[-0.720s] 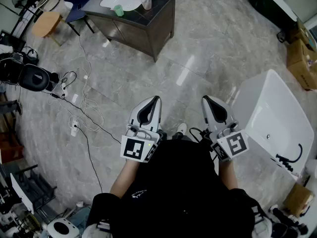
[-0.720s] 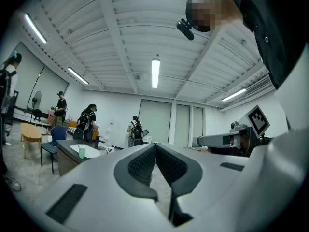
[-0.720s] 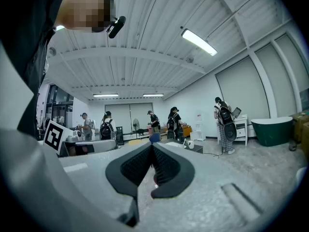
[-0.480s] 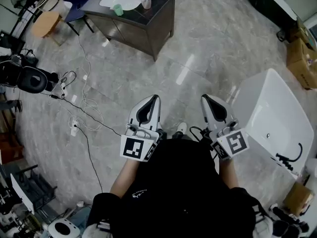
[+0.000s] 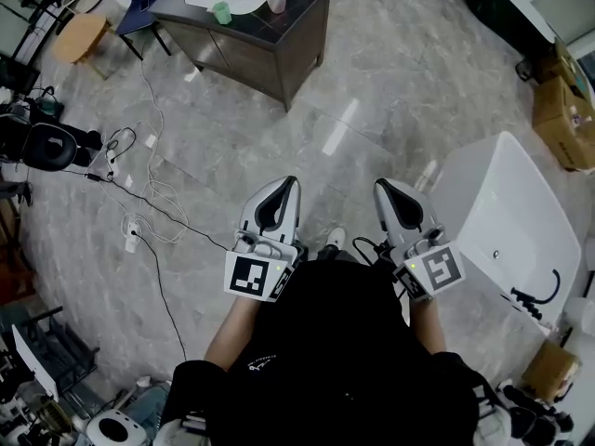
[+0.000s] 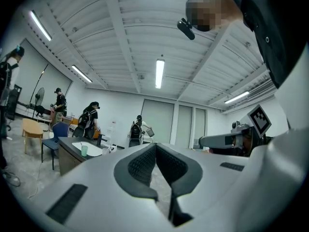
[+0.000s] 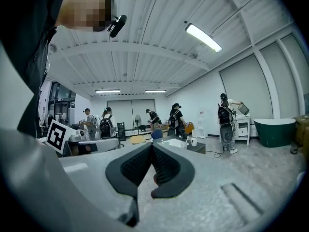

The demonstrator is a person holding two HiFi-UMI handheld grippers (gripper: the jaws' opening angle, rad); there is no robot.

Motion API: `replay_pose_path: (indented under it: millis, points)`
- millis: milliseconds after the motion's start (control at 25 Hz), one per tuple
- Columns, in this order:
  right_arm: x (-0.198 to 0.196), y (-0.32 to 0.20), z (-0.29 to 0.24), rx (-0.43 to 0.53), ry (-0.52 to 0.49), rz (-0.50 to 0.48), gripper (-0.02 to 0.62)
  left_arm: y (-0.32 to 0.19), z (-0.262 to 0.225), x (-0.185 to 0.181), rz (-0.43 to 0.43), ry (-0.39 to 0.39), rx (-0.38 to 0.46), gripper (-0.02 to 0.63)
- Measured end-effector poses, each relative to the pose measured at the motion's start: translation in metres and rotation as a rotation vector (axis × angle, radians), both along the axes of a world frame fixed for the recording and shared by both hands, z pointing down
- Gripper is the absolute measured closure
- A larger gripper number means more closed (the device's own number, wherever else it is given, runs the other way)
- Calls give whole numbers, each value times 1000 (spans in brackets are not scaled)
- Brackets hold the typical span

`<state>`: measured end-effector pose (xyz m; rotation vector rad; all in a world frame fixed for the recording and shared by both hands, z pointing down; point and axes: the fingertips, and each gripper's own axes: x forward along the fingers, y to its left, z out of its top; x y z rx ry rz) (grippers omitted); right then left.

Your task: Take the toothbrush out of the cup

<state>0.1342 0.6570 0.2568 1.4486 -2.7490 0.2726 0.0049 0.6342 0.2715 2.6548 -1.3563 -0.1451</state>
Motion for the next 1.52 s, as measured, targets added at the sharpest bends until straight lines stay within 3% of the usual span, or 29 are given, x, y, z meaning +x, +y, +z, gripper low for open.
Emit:
replay_pose_path:
  millis: [800, 1160, 1520]
  points:
    - [-61, -45, 13, 10, 47, 67, 589, -41, 13, -94, -28, 14, -10, 598]
    - [-54, -107, 25, -13, 17, 60, 590, -101, 20, -84, -31, -5, -6, 598]
    - [-22, -213, 32, -32, 32, 1, 591, -194, 17, -53, -63, -10, -10, 598]
